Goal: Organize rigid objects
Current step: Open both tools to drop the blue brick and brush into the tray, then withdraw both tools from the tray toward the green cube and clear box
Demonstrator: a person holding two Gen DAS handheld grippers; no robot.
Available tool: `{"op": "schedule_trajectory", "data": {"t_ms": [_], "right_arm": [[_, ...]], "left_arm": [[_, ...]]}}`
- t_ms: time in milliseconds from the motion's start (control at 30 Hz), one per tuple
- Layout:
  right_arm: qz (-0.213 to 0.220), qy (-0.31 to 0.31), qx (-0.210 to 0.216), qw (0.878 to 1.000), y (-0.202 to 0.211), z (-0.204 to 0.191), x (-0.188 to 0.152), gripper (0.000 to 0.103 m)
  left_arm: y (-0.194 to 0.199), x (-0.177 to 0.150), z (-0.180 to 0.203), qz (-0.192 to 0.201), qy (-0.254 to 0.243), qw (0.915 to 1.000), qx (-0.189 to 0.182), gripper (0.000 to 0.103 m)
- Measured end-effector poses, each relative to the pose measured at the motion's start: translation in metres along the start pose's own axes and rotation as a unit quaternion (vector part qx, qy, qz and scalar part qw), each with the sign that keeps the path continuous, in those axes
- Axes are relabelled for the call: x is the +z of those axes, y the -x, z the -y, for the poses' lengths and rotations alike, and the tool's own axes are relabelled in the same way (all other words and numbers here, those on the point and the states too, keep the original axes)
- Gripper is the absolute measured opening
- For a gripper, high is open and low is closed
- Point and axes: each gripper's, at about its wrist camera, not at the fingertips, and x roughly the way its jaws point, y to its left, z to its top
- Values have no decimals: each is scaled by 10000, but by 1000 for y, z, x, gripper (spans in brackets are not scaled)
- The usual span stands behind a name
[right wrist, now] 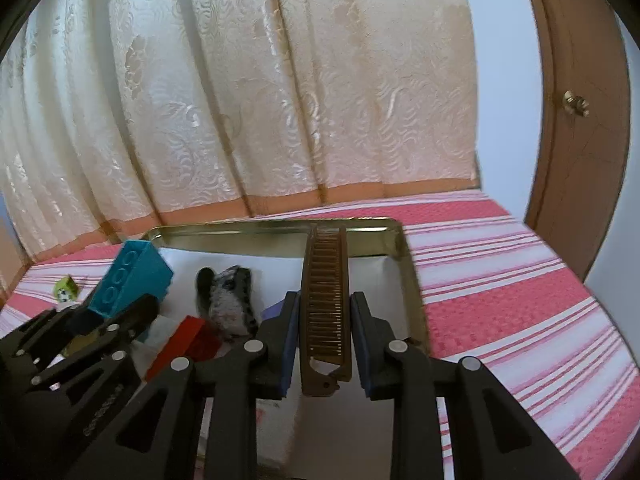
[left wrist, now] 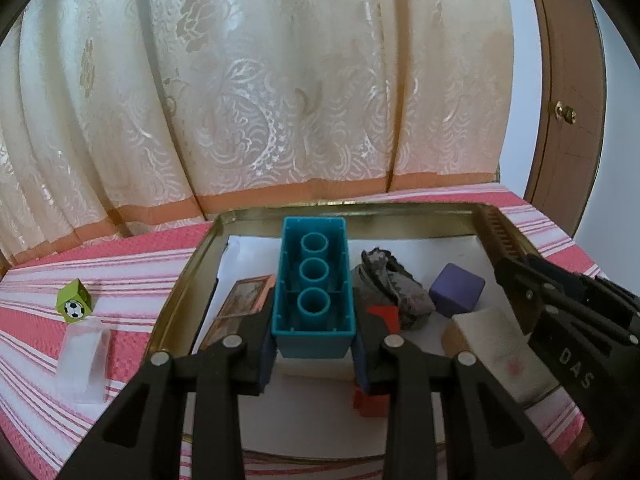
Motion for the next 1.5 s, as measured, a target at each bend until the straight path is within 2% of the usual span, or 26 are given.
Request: {"op": "schedule_trajectory", "data": {"t_ms": [33, 67, 100, 133, 167, 200, 267, 333, 433, 567, 700, 800, 900, 967, 1033, 1200, 1300, 1500], "right_arm": [[-28, -55, 96, 9999, -1, 0, -1, 29], [-4, -99, 125, 9999, 0, -1, -1, 35], [40, -139, 124, 9998, 1, -1, -1, 53], [145, -218, 86, 9996, 5, 0, -2, 64], [265, -307, 31, 9992, 9, 1, -2, 87], [448, -407, -17, 9982, 14, 4, -2, 94], [916, -548, -50, 9943, 30, 10, -1, 94], [1121, -599, -72, 9919, 37, 13, 1, 94], [1167, -690, -79, 9907, 38, 16, 2, 94], [1163, -704, -79, 9907, 37, 15, 3, 94], [1516, -582, -228, 9865, 47, 12, 1, 94], [1916, -546, -397, 9791, 61, 11, -2, 94], [2349, -628, -538, 9685, 75, 13, -4, 95], [2567, -701, -666, 9616, 80, 15, -6, 98], [2643, -740, -752, 9587, 81, 16, -7, 98], [2473, -789, -752, 9628, 79, 15, -7, 98], [2500, -852, -845, 9608, 83, 14, -10, 98], [2625, -761, -1008, 9566, 93, 2, -16, 98]], "left_arm": [[0, 0, 0, -17, 4, 10000, 0, 39], [1, -1, -1, -4, 17, 10000, 13, 59], [3, -1, -1, 39, 33, 10000, 36, 70], [8, -3, -2, 145, 53, 9998, 108, 88], [12, -3, -3, 227, 61, 9996, 128, 103], [17, -4, -3, 370, 67, 9992, 126, 102], [23, -5, -1, 525, -4, 9986, 100, 103], [24, -7, 3, 506, -146, 9985, 111, 103], [25, -9, 7, 443, -282, 9984, 192, 103], [34, -11, 4, 616, -250, 9976, 204, 103], [40, -12, 0, 713, -181, 9972, 162, 103], [52, -14, -6, 1055, -81, 9941, 217, 103], [62, -15, -9, 1456, -193, 9878, 508, 103], [63, -16, -10, 1527, -272, 9862, 583, 103], [60, -15, -12, 1451, -246, 9877, 522, 103], [61, -15, -17, 1339, -146, 9900, 421, 103], [61, -17, -22, 1249, -66, 9917, 309, 103], [63, -22, -42, 1265, 376, 9912, 122, 103]]}}
